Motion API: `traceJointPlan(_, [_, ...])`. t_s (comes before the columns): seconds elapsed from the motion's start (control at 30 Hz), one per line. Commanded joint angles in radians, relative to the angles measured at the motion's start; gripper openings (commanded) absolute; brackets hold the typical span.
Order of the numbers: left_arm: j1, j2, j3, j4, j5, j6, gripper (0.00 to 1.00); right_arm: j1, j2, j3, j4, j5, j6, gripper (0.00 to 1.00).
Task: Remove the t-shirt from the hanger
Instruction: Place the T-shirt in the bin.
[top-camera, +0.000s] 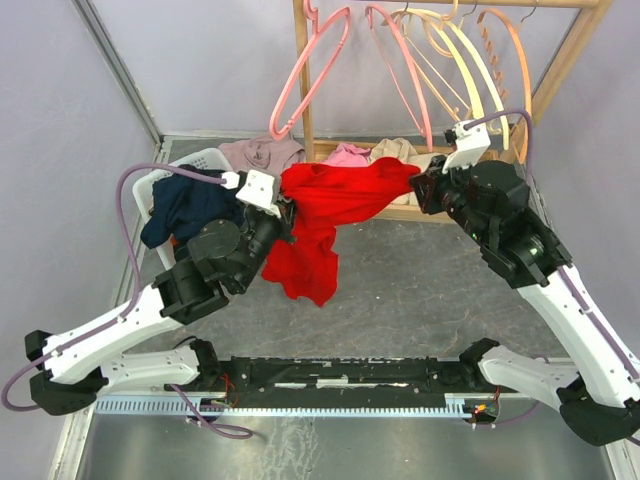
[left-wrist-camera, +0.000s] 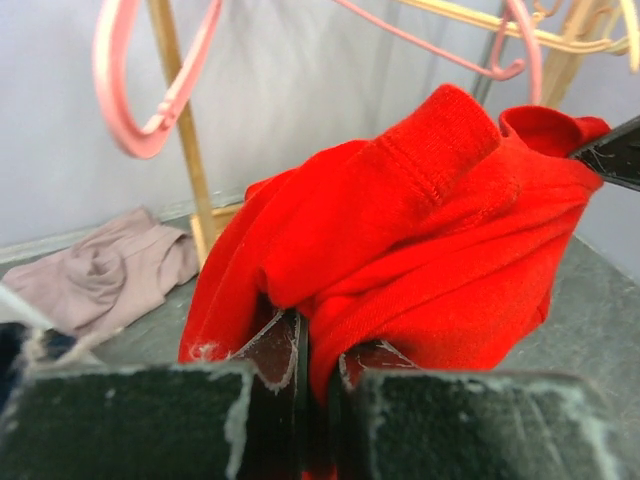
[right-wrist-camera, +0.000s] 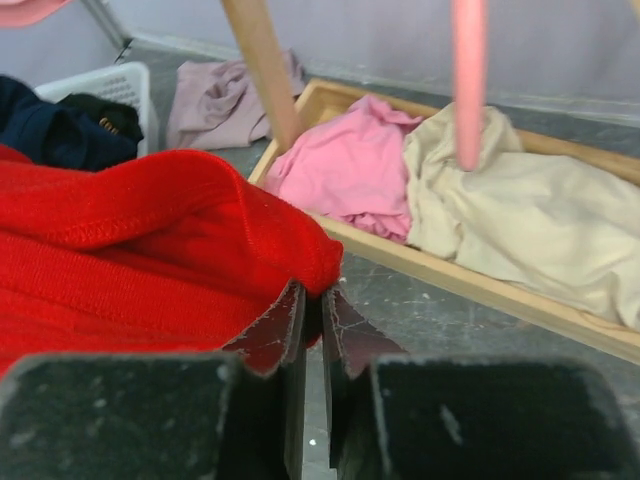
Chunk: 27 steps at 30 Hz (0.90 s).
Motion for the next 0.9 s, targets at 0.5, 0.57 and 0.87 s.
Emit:
traceJointPlan(0.5, [0.001, -0.084, 0.155, -0.095, -0.483, 0.040, 0.03, -0.004, -0.008, -0.038, 0.104, -0.098, 0.002, 0.72])
traceJointPlan(0.57, [0.001, -0.077, 0.172, -0.068, -0.532, 0.090, 0.03, -0.003, -0.010, -0.037, 0.105, -0.100, 0.001, 0.72])
traceJointPlan(0.87, [0.018, -0.057, 0.165, 0.256, -0.676, 0.456, 0.03, -0.004, -0.021, -0.043, 0.119, -0.097, -0.009, 0.73])
